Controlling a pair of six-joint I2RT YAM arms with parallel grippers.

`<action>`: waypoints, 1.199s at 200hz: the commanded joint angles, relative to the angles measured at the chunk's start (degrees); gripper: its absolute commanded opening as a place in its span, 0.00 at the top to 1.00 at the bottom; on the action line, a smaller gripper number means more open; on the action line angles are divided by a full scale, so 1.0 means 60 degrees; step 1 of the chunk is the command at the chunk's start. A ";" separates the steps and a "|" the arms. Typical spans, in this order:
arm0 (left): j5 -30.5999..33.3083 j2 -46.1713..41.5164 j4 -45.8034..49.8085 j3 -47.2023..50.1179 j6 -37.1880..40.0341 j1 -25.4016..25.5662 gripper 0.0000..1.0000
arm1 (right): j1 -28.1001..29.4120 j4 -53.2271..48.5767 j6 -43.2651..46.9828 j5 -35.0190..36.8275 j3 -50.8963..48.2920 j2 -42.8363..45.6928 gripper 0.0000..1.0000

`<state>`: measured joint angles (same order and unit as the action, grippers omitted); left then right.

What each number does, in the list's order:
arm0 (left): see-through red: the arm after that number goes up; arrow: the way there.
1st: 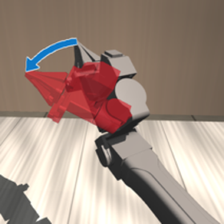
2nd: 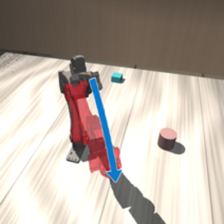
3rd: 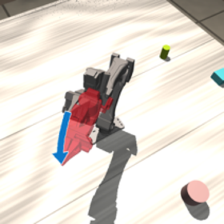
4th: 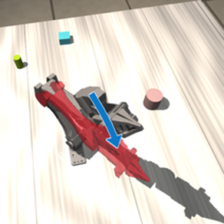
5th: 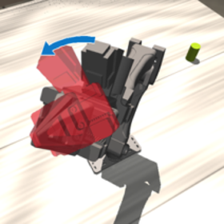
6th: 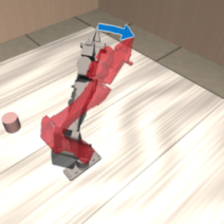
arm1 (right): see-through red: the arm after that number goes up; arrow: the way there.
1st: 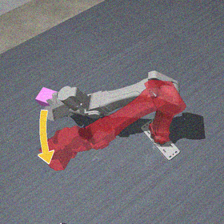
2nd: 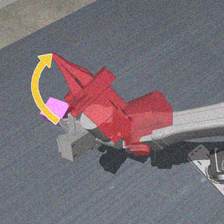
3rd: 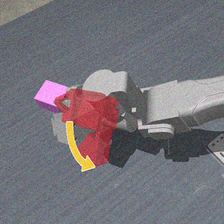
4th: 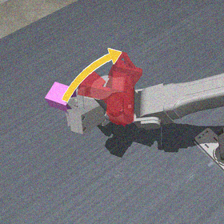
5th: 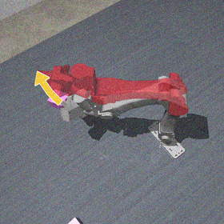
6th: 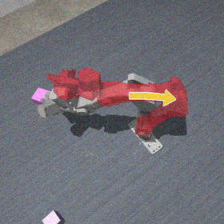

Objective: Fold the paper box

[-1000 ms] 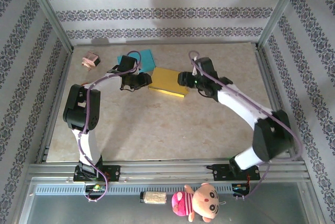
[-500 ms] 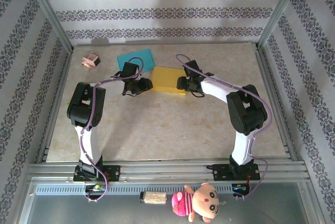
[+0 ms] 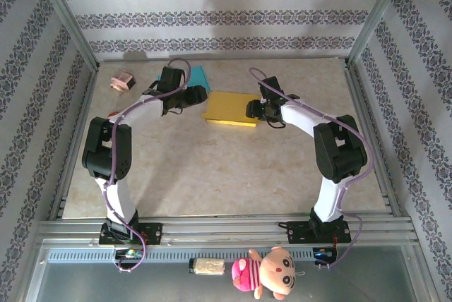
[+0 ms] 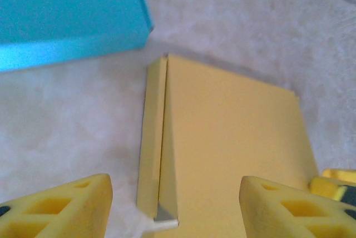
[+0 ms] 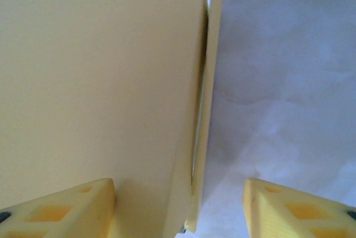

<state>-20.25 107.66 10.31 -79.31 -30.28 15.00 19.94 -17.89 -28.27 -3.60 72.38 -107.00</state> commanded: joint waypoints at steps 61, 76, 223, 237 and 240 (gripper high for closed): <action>-0.1485 0.1851 0.1475 -0.1519 0.0722 -0.0011 0.41 | -0.0014 -0.0505 -0.0144 -0.0992 -0.0235 0.0211 0.77; -0.1767 0.1955 0.1276 -0.1279 0.0513 -0.0004 0.42 | -0.0030 -0.0505 -0.0268 -0.1196 -0.0106 0.0004 0.75; -0.1536 0.1818 0.0590 -0.0724 0.0521 0.0167 0.50 | -0.0272 -0.1162 0.0527 -0.0172 0.0559 0.0604 0.51; -0.1394 0.1920 0.0445 -0.0836 0.0451 0.0178 0.49 | -0.0469 -0.1044 0.0634 -0.0330 0.0737 0.0284 0.49; -0.1379 0.1963 0.0415 -0.0864 0.0441 0.0169 0.49 | -0.0503 -0.1015 0.0667 -0.0390 0.0772 0.0189 0.48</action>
<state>-29.76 120.81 15.66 -83.96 -27.42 15.68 18.96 -24.16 -25.12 -4.40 74.41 -105.06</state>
